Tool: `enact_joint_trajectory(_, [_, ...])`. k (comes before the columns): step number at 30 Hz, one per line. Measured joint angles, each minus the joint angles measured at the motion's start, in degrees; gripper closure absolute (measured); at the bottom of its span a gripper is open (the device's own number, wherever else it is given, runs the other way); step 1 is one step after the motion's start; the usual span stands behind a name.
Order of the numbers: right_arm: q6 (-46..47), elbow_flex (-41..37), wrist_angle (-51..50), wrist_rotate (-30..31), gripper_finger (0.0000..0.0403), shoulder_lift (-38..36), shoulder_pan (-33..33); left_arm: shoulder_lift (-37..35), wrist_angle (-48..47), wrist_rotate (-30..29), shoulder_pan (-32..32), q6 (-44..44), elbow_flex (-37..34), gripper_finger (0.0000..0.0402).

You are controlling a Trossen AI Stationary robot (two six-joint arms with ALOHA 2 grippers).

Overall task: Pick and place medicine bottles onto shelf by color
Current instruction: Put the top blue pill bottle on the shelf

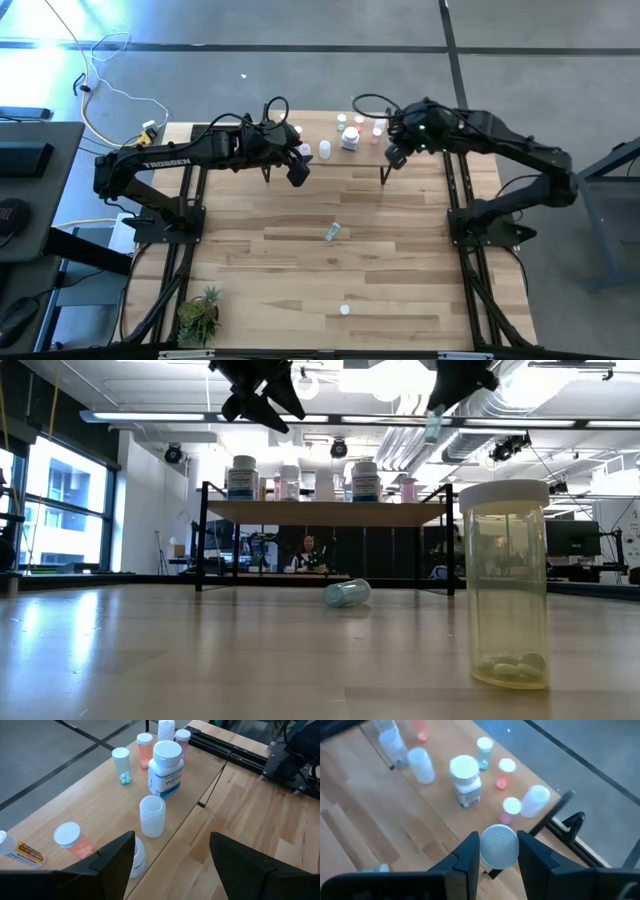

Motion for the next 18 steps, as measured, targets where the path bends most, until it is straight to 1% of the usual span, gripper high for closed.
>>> enact_joint_trajectory(3, [-2.3, 0.3, 0.1, -2.4, 0.0309, 2.3, 0.0, 0.0, 0.0, -0.1, 0.0, -0.1, 0.0, 0.0154])
enact_joint_trajectory(9, [-3.6, 0.0, 0.5, -7.1, 0.0309, 6.4, 0.0, 0.0, 0.0, 0.0, 0.0, -0.1, 0.0, 0.0154])
enact_joint_trajectory(18, [-4.1, 0.0, 0.7, -8.3, 0.0308, 12.1, 0.0, 0.0, 0.0, 0.0, 0.0, -0.3, 0.0, 0.0154])
